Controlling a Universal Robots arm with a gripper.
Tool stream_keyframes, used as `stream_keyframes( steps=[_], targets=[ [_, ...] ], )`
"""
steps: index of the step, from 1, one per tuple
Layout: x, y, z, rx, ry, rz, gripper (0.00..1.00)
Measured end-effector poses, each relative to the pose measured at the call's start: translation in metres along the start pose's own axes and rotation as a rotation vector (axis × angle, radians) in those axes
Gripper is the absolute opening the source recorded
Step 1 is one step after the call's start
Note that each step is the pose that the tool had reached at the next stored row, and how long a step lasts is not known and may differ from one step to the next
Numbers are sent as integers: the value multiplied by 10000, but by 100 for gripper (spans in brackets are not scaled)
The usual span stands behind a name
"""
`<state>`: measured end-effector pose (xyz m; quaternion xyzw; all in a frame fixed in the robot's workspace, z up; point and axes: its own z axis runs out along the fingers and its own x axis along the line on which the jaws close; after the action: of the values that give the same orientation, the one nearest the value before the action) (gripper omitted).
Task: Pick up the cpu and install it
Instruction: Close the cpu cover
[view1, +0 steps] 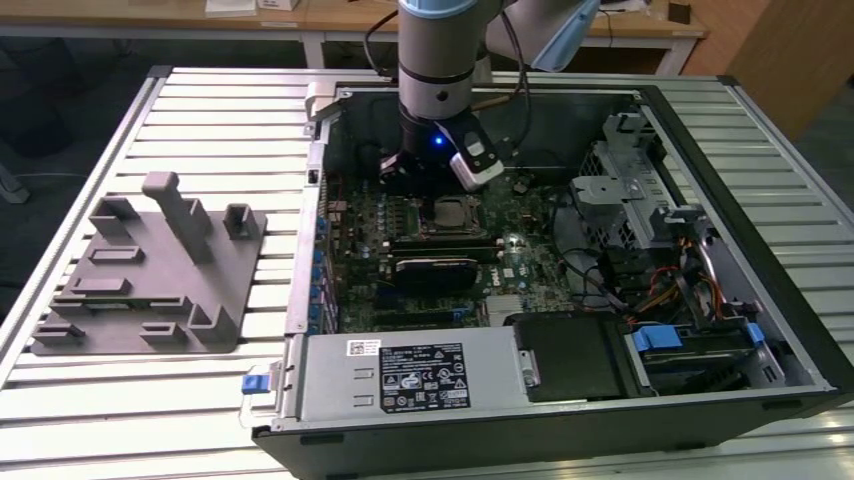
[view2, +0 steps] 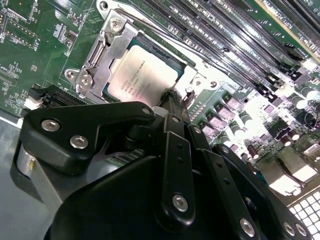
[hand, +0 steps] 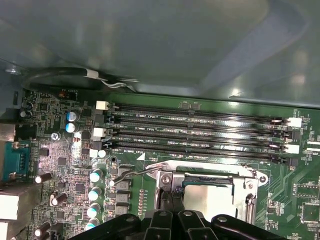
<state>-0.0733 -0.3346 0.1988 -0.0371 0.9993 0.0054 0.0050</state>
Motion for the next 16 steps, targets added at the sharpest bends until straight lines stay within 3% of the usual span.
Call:
stream_keyframes(
  steps=[16],
  targets=[
    [0, -1, -13, 0, 0, 0, 11]
  ],
)
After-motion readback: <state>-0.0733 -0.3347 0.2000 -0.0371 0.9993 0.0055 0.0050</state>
